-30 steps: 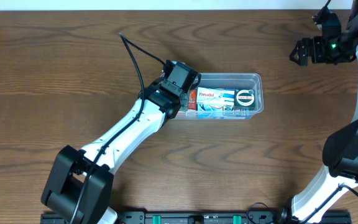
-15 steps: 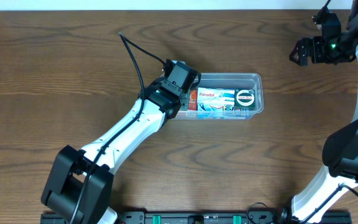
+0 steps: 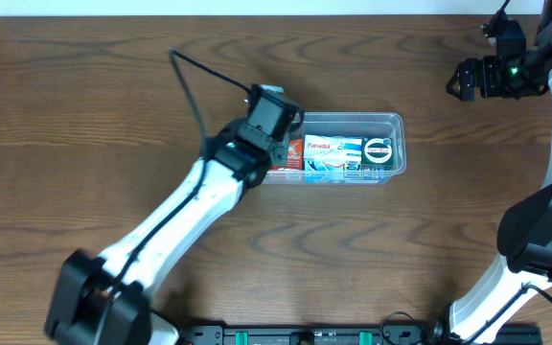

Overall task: Pack container
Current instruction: 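Lower the bottle upright into the container's left end and release it, then raise the left gripper and withdraw it to the upper left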

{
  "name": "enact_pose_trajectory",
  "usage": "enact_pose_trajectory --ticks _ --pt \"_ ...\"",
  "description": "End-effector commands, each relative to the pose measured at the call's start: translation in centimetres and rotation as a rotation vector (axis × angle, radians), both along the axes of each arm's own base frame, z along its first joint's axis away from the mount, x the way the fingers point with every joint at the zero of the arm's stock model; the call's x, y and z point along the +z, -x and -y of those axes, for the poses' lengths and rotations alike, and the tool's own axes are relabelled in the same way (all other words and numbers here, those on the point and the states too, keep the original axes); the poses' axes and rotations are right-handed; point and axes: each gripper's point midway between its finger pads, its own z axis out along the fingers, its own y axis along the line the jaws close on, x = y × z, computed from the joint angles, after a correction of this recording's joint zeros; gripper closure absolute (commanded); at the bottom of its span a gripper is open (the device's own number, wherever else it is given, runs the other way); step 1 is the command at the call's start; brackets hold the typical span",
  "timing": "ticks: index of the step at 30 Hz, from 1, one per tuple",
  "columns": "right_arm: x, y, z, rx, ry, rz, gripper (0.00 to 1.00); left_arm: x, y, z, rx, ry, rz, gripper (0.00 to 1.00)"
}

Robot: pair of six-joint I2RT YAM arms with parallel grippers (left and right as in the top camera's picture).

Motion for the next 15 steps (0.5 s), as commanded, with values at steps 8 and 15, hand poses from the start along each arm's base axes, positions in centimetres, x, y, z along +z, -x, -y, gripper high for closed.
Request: enact_pose_trajectory --ticks 8,15 --pt "0.6 -0.3 0.1 -0.013 -0.004 0.014 0.01 8.6 -1.6 -9.7 0.248 -0.007 0.213 0.35" --pt "0.6 -0.3 0.1 -0.013 -0.004 0.014 0.01 8.9 -2.3 -17.5 0.448 -0.038 0.222 0.02"
